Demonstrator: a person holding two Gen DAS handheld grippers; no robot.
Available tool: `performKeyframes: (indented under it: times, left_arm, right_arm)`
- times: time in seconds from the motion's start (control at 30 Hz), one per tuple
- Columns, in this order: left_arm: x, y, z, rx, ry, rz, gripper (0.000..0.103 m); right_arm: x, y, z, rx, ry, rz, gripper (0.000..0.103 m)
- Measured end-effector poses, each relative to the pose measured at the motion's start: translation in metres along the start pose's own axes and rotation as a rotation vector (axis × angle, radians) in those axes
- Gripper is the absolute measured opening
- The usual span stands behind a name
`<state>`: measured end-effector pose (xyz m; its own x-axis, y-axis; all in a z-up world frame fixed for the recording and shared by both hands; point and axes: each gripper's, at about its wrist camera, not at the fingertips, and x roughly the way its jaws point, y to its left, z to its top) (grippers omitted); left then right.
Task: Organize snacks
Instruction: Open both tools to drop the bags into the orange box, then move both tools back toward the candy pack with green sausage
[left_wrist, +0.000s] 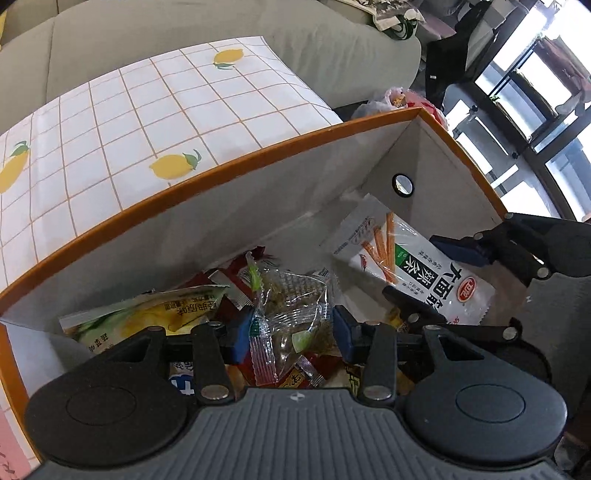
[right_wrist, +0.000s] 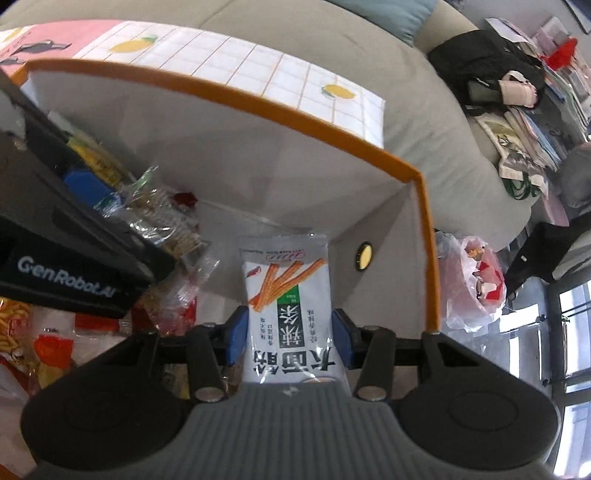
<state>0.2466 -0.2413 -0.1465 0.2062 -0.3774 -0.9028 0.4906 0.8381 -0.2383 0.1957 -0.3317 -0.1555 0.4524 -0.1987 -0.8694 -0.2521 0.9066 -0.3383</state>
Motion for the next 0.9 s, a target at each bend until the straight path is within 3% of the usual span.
performKeyframes:
  times: [0.23, 0.37, 0.67, 0.9]
  left_arm:
    - [-0.008, 0.0, 0.001, -0.01, -0.017, 0.009, 0.069]
    - [-0.017, 0.001, 0.002, -0.014, -0.041, 0.015, 0.081]
    - [-0.057, -0.008, -0.006, 0.03, -0.11, 0.032, 0.082]
    - [-0.101, -0.011, -0.031, 0.087, -0.207, 0.055, 0.082]
  right_arm:
    - [-0.002, -0.002, 0.002, 0.005, 0.018, -0.003, 0.048]
    - [-0.008, 0.002, 0.005, -0.044, 0.016, -0.028, 0.067]
    - [-0.043, 0.017, 0.004, -0.155, -0.006, -0.148, 0.084]
    - [-0.087, 0.017, -0.004, -0.045, -0.075, -0.168, 0.088]
